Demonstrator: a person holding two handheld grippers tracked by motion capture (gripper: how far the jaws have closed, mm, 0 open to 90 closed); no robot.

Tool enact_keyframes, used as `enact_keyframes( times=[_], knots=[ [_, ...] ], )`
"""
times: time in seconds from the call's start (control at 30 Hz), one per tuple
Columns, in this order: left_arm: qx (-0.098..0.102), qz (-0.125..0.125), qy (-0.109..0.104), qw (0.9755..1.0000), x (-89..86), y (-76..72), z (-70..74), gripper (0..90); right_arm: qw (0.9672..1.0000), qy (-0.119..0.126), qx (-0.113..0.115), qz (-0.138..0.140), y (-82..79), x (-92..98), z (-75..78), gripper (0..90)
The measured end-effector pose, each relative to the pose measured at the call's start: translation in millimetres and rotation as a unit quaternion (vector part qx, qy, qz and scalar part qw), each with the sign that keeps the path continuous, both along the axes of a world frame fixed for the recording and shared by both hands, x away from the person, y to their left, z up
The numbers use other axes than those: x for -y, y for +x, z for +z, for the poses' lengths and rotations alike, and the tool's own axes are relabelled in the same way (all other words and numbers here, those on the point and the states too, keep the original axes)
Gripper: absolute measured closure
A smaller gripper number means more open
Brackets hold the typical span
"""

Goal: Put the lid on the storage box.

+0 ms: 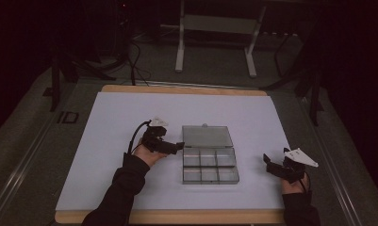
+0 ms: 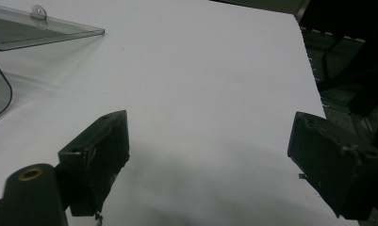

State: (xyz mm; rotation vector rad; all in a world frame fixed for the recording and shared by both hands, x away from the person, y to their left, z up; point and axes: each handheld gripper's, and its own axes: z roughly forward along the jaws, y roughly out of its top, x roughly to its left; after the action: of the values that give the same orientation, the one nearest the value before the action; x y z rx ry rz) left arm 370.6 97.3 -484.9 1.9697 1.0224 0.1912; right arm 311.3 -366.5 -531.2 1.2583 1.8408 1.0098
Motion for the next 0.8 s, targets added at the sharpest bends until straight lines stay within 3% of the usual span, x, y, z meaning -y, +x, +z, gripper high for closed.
enact_keyframes(
  times=[0.2, 0.33, 0.53, 0.7, 0.8],
  knots=[
    [-0.012, 0.002, 0.002, 0.9999, 13.3, 13.5, -1.6, 3.7, 1.0, 0.0, 0.0, 0.001, 0.0, -0.1, -0.1, 13.0],
    [-0.017, 0.012, 0.016, 0.9997, 21.7, 22.4, -2.1, 4.9, 1.0, -0.002, 0.0, 0.001, 0.1, -0.3, -0.1, 13.1],
    [-0.041, 0.023, 0.02, 0.9987, 32.9, 33.5, -3.2, 6.2, 1.0, -0.004, -0.001, 0.002, 0.1, -0.5, -0.2, 13.2],
    [-0.068, 0.03, 0.029, 0.9968, 41.3, 39.6, -9.9, 6.1, 1.0, -0.004, -0.001, 0.002, 0.0, -0.7, -0.2, 13.3],
    [-0.077, 0.035, 0.024, 0.9961, 44.8, 40.9, -15.2, 6.1, 1.0, -0.005, 0.0, 0.003, 0.0, -0.9, -0.2, 13.3]
  ],
)
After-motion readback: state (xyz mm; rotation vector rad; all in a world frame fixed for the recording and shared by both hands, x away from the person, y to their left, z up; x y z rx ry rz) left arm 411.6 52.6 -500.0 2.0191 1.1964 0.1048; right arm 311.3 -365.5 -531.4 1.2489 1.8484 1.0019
